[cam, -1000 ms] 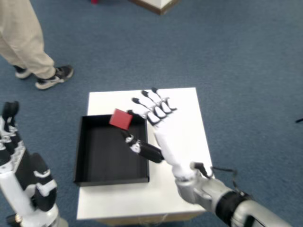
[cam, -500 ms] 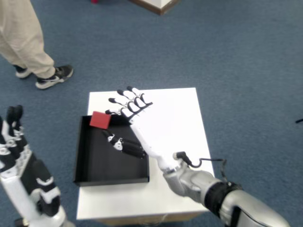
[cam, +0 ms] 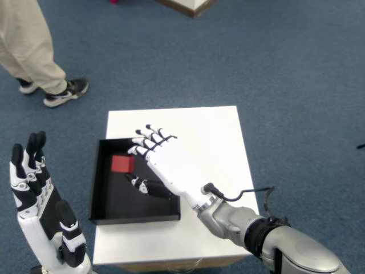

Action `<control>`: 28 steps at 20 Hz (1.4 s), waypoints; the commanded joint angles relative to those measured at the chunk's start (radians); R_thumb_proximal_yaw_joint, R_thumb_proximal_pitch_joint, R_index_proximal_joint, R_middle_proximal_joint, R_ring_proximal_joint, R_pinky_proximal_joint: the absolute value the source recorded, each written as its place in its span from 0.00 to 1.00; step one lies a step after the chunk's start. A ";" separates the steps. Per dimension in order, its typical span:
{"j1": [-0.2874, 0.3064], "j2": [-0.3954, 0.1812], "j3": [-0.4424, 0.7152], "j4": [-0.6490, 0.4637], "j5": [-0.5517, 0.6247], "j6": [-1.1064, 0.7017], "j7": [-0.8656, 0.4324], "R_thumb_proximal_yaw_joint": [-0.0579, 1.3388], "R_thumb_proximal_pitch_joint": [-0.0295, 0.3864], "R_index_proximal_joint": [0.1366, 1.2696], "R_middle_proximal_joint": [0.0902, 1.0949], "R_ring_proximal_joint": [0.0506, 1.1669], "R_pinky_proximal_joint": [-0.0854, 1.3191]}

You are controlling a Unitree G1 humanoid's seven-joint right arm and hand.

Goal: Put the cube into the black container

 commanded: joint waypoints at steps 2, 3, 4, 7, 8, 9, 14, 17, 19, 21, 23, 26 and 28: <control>-0.068 -0.003 0.018 -0.011 0.075 0.045 0.011 0.91 0.50 0.83 0.34 0.25 0.26; -0.070 -0.003 0.024 -0.009 0.085 0.049 0.014 0.91 0.50 0.83 0.34 0.25 0.26; -0.070 -0.003 0.035 -0.004 0.100 0.053 0.019 0.91 0.50 0.83 0.34 0.25 0.26; -0.069 -0.001 0.064 0.006 0.132 0.061 0.030 0.91 0.50 0.83 0.34 0.25 0.26; -0.069 0.000 0.072 0.008 0.142 0.065 0.033 0.91 0.50 0.83 0.33 0.25 0.26; -0.068 0.000 0.079 0.009 0.151 0.071 0.037 0.91 0.50 0.83 0.33 0.25 0.26; -0.076 0.002 0.099 0.023 0.189 0.104 0.076 0.58 0.39 0.40 0.31 0.25 0.27; -0.092 0.001 0.096 0.014 0.182 0.128 0.113 0.49 0.35 0.30 0.26 0.24 0.26; -0.094 0.001 0.095 0.005 0.178 0.138 0.123 0.48 0.33 0.30 0.25 0.24 0.26; -0.098 -0.001 0.093 -0.011 0.174 0.145 0.119 0.47 0.31 0.30 0.24 0.23 0.25; -0.099 -0.003 0.091 -0.024 0.174 0.151 0.114 0.46 0.29 0.31 0.24 0.23 0.24; -0.098 -0.005 0.089 -0.024 0.181 0.154 0.112 0.45 0.28 0.31 0.24 0.22 0.23; -0.097 -0.009 0.086 -0.023 0.185 0.147 0.086 0.45 0.28 0.31 0.23 0.21 0.23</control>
